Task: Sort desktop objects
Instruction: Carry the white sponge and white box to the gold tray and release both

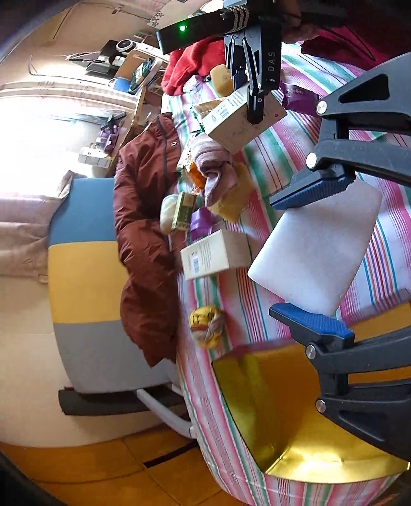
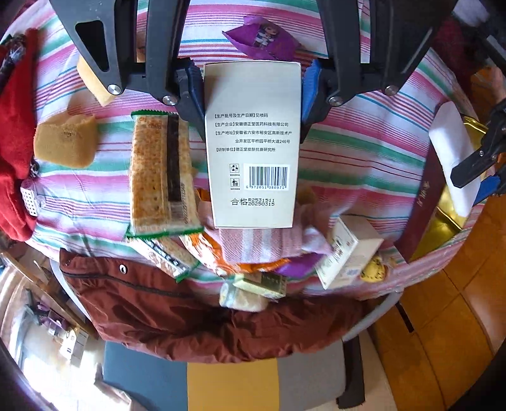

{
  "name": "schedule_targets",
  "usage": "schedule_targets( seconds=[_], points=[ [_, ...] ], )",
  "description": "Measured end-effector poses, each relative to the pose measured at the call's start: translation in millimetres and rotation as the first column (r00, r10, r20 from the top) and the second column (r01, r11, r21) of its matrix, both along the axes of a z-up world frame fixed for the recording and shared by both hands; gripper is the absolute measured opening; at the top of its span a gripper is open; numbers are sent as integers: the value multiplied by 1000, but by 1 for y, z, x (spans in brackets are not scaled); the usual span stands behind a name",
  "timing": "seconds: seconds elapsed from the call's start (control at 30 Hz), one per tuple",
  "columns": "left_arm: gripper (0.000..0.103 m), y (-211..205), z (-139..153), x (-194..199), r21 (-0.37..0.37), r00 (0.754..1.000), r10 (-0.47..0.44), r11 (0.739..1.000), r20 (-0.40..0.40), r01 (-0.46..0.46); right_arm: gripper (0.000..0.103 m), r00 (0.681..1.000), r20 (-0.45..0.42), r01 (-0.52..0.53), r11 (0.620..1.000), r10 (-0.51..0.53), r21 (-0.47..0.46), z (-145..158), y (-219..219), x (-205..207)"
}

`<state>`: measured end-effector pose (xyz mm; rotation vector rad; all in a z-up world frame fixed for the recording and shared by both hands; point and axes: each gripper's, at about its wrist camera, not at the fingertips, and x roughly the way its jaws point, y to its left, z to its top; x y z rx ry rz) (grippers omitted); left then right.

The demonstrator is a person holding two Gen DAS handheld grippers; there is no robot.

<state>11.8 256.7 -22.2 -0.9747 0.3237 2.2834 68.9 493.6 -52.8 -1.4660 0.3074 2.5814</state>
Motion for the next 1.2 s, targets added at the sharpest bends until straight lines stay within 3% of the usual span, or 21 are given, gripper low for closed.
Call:
schedule_targets(
  seconds=[0.37, 0.53, 0.67, 0.97, 1.2],
  points=[
    [62, -63, 24, -9, 57, 997, 75, 996, -6, -75, 50, 993, -118, -1, 1000, 1, 2, 35, -16, 9],
    [62, -105, 33, -21, 87, 991, 132, 987, 13, -132, 50, 986, -153, -60, 998, 65, 33, 58, -54, -2],
    [62, -147, 33, -34, 97, 979, 203, 974, 29, -205, 50, 971, -173, -164, 986, 165, 19, 65, -102, -20],
    [63, -225, 3, -78, -26, 942, 334, 943, 46, -333, 50, 927, -115, -364, 929, 356, -59, 34, -211, -65],
    [65, -252, -20, -119, -86, 920, 385, 922, 74, -379, 50, 919, -86, -392, 914, 385, -106, 17, -262, -94]
  ],
)
